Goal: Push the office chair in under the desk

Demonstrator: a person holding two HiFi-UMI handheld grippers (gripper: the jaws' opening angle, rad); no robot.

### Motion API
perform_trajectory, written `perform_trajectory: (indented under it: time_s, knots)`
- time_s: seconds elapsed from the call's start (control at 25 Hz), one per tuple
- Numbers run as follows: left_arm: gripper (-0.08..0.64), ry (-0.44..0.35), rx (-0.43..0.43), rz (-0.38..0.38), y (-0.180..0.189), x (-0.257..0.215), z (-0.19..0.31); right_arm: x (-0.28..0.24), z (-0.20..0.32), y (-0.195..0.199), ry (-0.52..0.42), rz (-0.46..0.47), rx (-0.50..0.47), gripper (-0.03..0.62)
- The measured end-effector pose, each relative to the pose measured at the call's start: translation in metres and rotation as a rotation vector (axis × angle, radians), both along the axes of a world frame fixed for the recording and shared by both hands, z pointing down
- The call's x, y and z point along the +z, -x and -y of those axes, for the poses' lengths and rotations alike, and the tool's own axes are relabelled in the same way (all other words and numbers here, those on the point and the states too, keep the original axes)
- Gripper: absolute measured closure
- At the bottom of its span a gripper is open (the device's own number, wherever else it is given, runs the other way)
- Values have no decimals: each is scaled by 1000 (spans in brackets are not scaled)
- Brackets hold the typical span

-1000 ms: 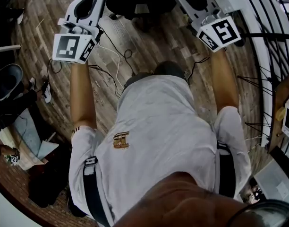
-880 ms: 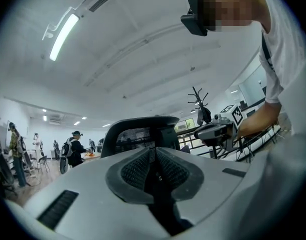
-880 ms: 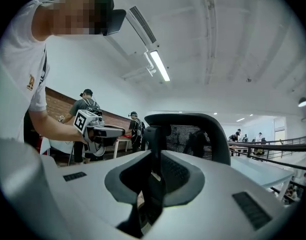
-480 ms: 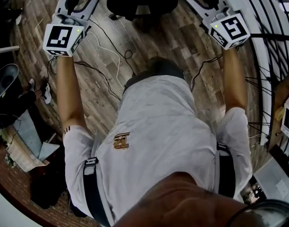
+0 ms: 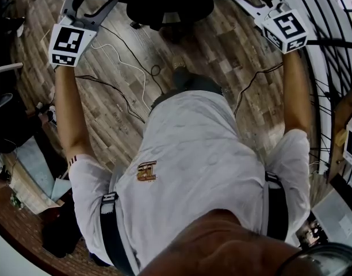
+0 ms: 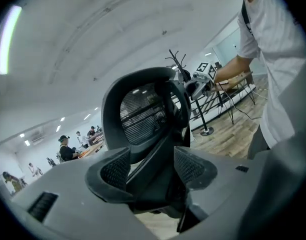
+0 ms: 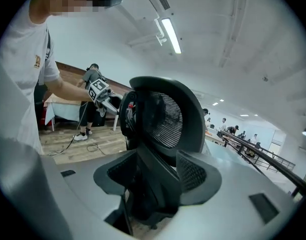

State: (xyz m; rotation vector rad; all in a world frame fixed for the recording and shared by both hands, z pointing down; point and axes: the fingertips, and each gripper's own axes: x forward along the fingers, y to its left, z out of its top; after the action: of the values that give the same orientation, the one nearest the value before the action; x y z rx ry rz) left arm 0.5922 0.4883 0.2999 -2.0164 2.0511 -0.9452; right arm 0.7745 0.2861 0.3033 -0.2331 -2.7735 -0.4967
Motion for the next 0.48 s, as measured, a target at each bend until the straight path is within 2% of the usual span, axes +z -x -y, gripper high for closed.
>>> perform_trajectory:
  time_s: [0.16, 0.32, 0.48]
  knots:
    - [262, 128, 14, 64, 23, 21, 4, 14, 28, 10, -79, -99, -2, 354]
    - [249, 194, 22, 77, 49, 34, 7, 30, 47, 22, -141, -208, -42, 351]
    - [242, 275, 48, 96, 67, 49, 14, 46, 59, 33, -164, -301, -100, 350]
